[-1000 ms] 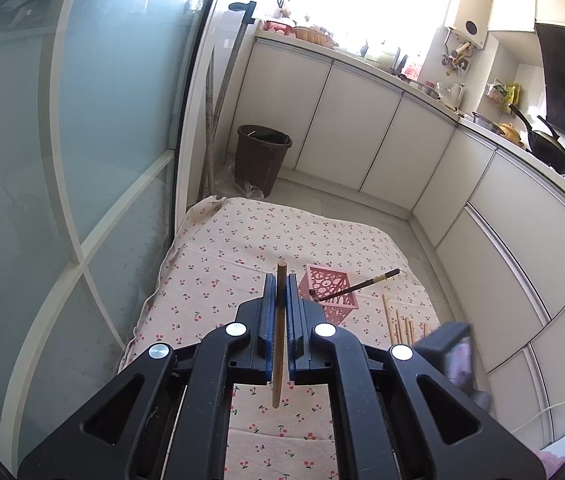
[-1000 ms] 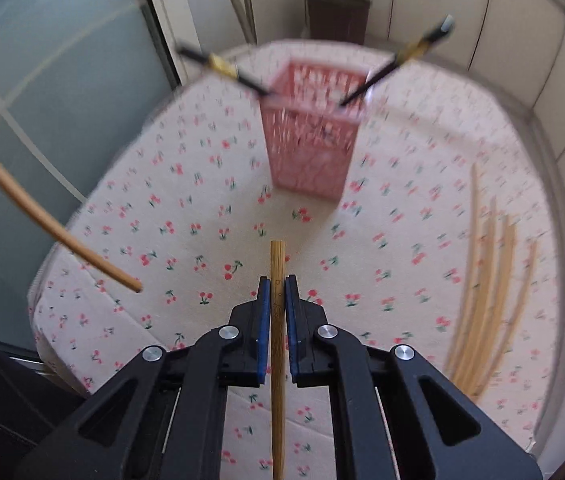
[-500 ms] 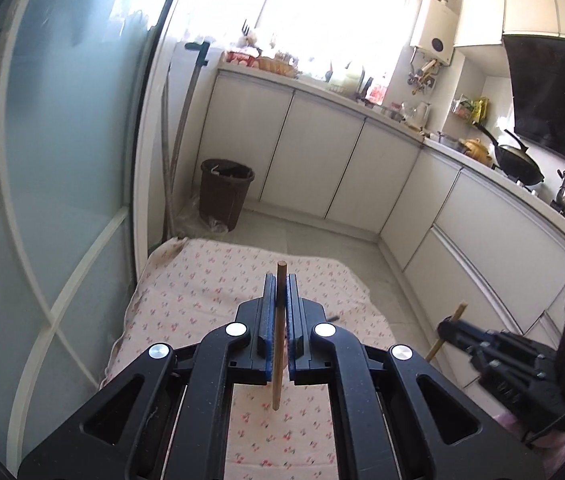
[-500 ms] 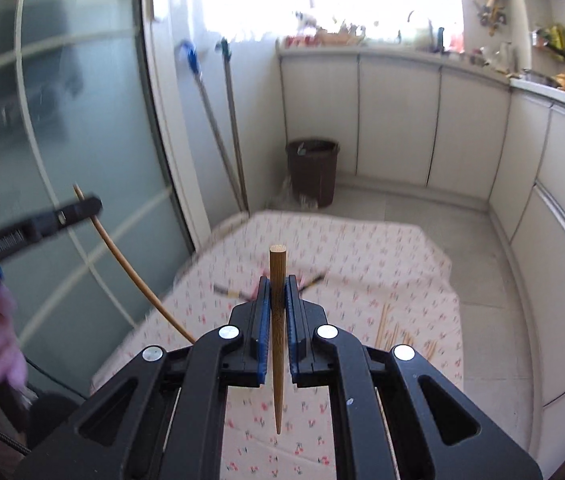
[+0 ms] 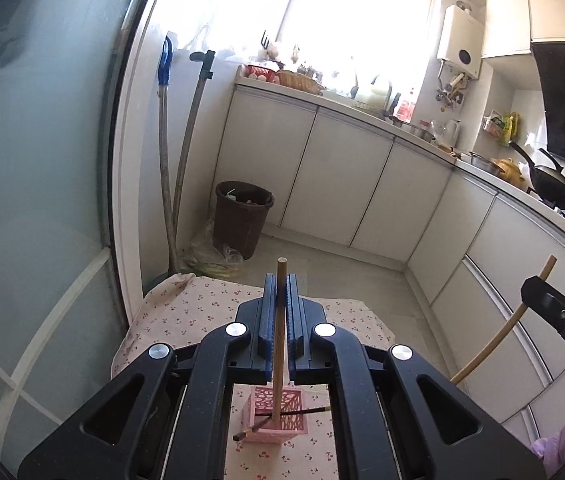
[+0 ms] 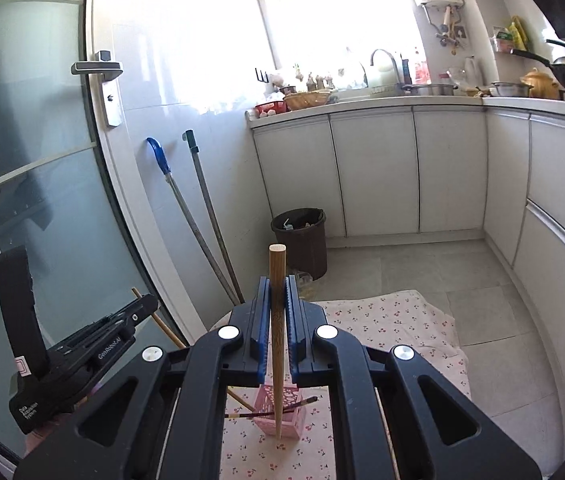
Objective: Organize utensils
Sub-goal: 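Carry both chopsticks upright above the pink holder with both tools, then open the left tool then the right tool, dropping chopsticks into the holder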
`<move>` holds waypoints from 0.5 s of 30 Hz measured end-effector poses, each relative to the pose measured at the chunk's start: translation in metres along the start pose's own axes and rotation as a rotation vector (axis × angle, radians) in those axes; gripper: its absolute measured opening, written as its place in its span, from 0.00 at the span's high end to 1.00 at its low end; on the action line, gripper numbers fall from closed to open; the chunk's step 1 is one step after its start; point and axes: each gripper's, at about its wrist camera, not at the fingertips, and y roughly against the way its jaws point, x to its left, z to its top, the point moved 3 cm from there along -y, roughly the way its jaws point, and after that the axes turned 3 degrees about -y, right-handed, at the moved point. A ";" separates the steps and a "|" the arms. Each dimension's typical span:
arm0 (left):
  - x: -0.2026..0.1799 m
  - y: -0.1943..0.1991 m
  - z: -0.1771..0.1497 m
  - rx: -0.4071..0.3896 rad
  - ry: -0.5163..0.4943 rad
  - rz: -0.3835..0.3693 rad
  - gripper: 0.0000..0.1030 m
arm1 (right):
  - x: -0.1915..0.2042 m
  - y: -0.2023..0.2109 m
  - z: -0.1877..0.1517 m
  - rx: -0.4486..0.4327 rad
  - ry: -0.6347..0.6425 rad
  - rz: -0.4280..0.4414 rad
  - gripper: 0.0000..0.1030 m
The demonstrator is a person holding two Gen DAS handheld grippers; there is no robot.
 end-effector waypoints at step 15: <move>0.035 0.023 0.007 -0.041 0.156 -0.030 0.78 | 0.004 -0.044 -0.025 0.004 0.006 -0.049 0.93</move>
